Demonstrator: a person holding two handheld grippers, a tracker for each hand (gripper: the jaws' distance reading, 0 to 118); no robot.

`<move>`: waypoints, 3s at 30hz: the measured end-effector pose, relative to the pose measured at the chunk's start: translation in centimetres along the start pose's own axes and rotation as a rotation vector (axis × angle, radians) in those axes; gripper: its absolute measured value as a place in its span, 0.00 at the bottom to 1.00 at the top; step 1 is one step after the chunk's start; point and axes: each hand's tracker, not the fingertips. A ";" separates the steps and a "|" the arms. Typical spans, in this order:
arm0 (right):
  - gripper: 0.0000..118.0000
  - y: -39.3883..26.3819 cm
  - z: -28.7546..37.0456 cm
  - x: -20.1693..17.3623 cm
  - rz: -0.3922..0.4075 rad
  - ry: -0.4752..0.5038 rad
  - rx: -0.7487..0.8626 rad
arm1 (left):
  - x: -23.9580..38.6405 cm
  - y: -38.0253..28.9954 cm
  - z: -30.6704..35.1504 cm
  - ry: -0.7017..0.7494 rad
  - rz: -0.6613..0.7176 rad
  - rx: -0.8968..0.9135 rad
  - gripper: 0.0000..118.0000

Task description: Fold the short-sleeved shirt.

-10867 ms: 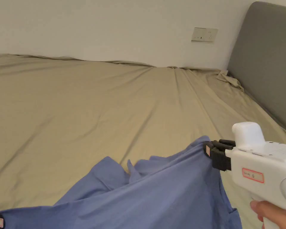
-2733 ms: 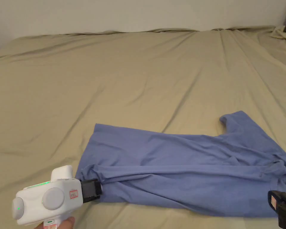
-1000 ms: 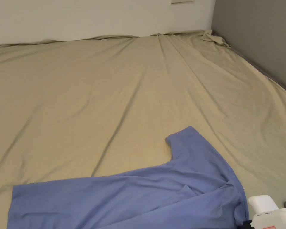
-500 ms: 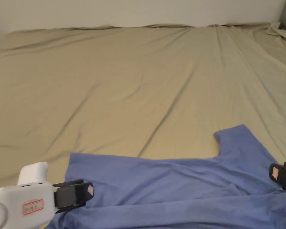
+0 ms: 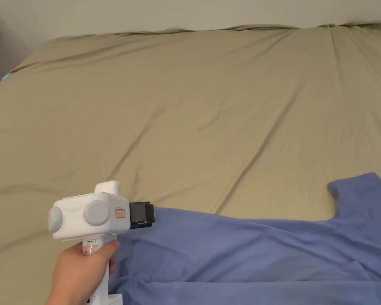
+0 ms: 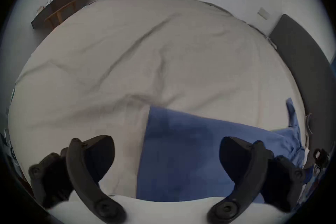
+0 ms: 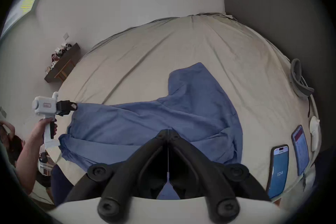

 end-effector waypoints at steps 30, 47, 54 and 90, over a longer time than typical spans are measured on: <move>0.31 10.2 -18.9 10.3 0.058 -0.172 -0.336 | -0.9 5.2 4.1 -0.162 0.057 0.019 0.01; 0.03 12.5 -7.8 4.7 0.255 -0.100 -0.147 | -0.6 2.7 7.7 -0.356 0.110 0.034 0.01; 0.03 12.3 -1.1 5.2 0.197 0.009 -0.076 | -2.6 1.6 12.6 -0.420 0.130 0.061 0.01; 0.99 0.7 4.2 7.5 0.094 -0.012 -0.117 | -6.8 -9.5 16.1 -0.263 0.200 0.154 1.00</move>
